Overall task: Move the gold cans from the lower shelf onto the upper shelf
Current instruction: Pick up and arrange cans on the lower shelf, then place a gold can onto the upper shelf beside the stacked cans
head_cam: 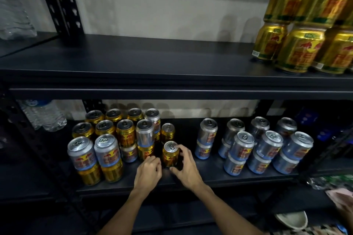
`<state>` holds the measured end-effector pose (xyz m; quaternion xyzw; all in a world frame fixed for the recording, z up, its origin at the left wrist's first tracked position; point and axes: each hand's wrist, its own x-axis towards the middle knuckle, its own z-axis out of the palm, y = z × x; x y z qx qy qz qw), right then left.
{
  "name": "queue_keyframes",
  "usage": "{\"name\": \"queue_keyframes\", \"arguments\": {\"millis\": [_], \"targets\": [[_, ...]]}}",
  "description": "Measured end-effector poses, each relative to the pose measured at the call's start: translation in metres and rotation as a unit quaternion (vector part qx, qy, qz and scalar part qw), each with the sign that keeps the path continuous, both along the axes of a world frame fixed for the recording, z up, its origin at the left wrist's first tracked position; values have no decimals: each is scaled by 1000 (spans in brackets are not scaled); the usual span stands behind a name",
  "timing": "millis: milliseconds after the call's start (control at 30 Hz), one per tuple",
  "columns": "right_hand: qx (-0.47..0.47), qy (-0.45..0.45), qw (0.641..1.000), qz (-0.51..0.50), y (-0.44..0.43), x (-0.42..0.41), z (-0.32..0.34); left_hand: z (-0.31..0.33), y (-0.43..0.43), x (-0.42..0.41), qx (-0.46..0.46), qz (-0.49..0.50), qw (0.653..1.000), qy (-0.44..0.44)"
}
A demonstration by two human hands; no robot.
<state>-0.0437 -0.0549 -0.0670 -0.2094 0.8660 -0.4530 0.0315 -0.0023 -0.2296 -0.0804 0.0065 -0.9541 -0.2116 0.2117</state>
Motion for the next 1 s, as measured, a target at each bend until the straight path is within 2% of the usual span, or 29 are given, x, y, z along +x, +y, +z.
{"name": "queue_keyframes", "arguments": {"millis": [300,567,833,1000], "targets": [[-27,-20,999,-37,-13,-8,4,-1,-2,0,6,4,1000,-17],[32,-23,998,47,9,-39,19,-1,-2,-2,4,-7,1000,-13],[24,-13,998,-65,-29,-22,8,-2,-4,-2,-10,-15,1000,-13],[33,-9,998,-61,-29,-23,12,0,-2,-3,-11,-26,1000,0]]}}
